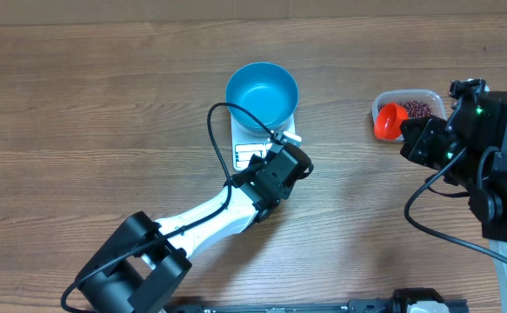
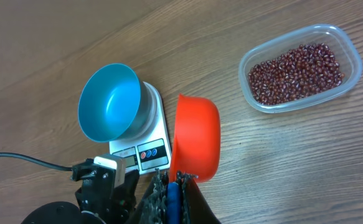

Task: Scoop item into bowl and weigh 150g on scale
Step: 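Press the scale's red power button down with the left gripper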

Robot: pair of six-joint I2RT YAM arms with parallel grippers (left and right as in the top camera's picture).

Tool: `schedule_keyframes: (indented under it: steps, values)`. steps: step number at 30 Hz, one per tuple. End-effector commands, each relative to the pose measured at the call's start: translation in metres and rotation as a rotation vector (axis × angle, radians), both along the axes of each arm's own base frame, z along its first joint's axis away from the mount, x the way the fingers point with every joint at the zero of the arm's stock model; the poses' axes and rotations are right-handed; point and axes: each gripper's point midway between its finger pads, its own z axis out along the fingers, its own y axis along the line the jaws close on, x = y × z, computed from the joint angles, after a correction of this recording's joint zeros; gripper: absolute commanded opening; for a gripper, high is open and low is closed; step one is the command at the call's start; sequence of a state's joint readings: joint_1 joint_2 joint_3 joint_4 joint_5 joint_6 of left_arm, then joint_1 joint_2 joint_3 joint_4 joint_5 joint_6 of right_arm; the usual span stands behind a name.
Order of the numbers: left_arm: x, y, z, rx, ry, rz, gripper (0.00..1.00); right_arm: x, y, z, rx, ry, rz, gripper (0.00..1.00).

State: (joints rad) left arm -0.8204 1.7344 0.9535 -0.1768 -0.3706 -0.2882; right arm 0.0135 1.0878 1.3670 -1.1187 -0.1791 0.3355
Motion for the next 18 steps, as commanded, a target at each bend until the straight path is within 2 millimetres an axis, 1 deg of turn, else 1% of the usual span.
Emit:
schedule_keyframes:
  steps: [1,6,11,18]
  values:
    - [0.0,0.001,-0.004,-0.003,0.001,0.008,0.04,0.001,-0.002,0.013,-0.007,-0.04,0.0,0.04]
    - [0.004,-0.003,-0.002,-0.018,-0.02,0.006,0.05,0.001,-0.001,0.013,-0.004,-0.039,0.003,0.04]
    - [0.008,0.003,-0.009,0.016,-0.033,0.031,0.04,0.001,0.0,0.013,0.001,-0.039,0.008,0.04]
    - [0.013,0.007,-0.01,0.033,-0.056,0.051,0.05,0.001,0.0,0.013,0.001,-0.039,0.008,0.04]
